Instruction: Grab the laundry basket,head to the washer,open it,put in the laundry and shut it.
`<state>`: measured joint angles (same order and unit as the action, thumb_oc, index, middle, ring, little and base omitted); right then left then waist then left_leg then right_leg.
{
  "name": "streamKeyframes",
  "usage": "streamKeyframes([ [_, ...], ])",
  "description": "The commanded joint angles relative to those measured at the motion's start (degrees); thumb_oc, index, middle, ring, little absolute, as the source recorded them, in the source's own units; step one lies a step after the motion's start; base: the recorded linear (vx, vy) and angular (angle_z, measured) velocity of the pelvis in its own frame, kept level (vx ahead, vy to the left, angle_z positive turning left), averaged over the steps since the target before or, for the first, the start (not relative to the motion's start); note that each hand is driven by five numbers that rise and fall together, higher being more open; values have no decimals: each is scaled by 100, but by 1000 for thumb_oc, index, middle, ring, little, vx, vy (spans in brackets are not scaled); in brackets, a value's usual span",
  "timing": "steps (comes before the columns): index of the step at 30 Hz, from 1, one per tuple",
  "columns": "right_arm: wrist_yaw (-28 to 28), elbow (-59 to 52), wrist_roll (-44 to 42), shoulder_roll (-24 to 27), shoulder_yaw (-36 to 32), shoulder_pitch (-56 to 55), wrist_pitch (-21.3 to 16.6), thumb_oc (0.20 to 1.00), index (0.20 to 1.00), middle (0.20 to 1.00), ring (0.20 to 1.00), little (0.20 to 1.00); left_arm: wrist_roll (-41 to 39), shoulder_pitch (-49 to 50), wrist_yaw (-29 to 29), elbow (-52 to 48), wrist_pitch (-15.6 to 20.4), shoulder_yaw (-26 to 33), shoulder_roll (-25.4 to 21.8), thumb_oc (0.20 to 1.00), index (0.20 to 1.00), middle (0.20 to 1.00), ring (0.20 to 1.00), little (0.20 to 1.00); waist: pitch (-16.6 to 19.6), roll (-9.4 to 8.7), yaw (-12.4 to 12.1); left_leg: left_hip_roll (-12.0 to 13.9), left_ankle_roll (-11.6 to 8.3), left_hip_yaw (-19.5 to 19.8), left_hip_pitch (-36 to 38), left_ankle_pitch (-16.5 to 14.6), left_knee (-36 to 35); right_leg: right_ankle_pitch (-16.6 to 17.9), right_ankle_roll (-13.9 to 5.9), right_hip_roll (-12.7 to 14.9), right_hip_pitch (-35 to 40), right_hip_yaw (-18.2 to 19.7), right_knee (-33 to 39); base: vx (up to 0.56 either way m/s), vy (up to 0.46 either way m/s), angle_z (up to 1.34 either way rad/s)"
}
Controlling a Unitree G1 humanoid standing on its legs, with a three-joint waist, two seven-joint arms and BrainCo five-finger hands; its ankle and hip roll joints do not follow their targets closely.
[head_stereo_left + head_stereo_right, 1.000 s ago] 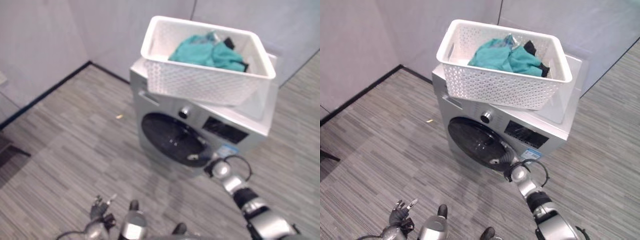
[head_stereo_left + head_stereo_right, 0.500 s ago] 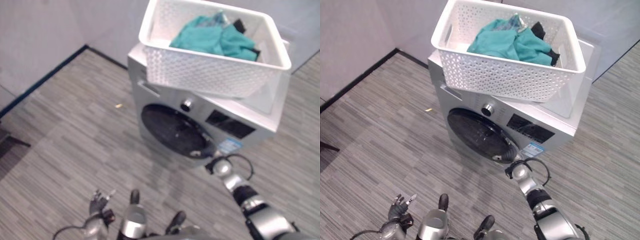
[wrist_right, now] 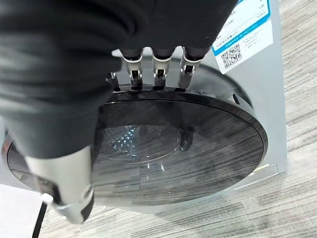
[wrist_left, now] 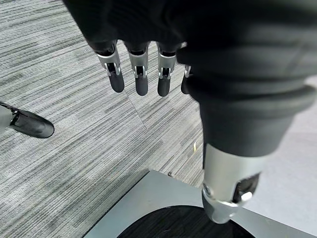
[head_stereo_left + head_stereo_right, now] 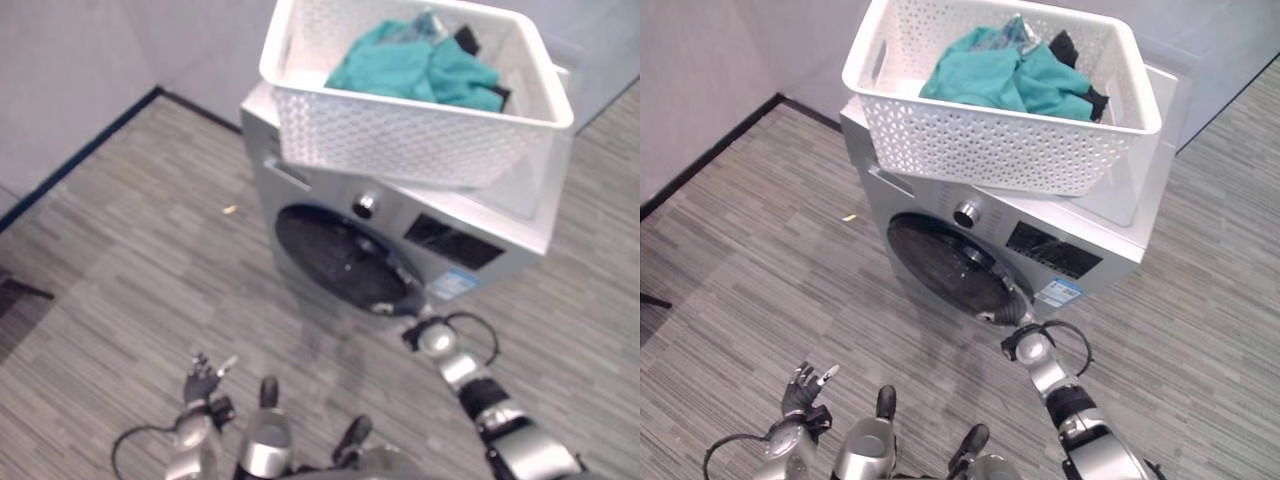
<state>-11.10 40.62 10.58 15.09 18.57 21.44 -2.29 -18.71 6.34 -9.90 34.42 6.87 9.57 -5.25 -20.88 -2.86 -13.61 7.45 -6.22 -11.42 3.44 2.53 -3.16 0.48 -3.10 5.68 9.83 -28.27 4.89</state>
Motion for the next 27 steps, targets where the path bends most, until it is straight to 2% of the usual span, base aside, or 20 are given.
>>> streamKeyframes([
  [1,710,-266,-184,-558,842,130,-227,1000,1000,1000,1000,1000,103,-106,-98,-101,258,-329,-50,1000,1000,1000,1000,1000,-19,203,-204,121,-130,74,-433,362,-184,-247,-107,271,358,-112,-82,0,0,0],
  [9,919,-267,-452,-1048,1273,139,-263,1000,1000,1000,1000,1000,132,-296,-194,-163,301,-344,-69,1000,1000,1000,1000,1000,-119,238,-247,129,-149,102,-480,400,-184,-277,-105,260,321,-80,-113,1,5,-2],
  [16,1364,-588,-1082,-1234,1810,74,-144,1000,1000,1000,1000,1000,903,-635,-661,-300,218,-454,-518,1000,1000,1000,1000,1000,-227,105,-238,158,-182,40,-463,434,-184,-257,-146,215,318,-17,-90,3,-11,-4],
  [27,1527,-467,-1651,-1641,2199,112,-35,1000,1000,1000,1000,1000,911,-789,-787,-577,201,-518,-477,1000,1000,1000,1000,1000,-213,30,-334,147,-167,-14,-385,415,-184,-231,-147,187,358,19,-61,5,-8,-2],
])
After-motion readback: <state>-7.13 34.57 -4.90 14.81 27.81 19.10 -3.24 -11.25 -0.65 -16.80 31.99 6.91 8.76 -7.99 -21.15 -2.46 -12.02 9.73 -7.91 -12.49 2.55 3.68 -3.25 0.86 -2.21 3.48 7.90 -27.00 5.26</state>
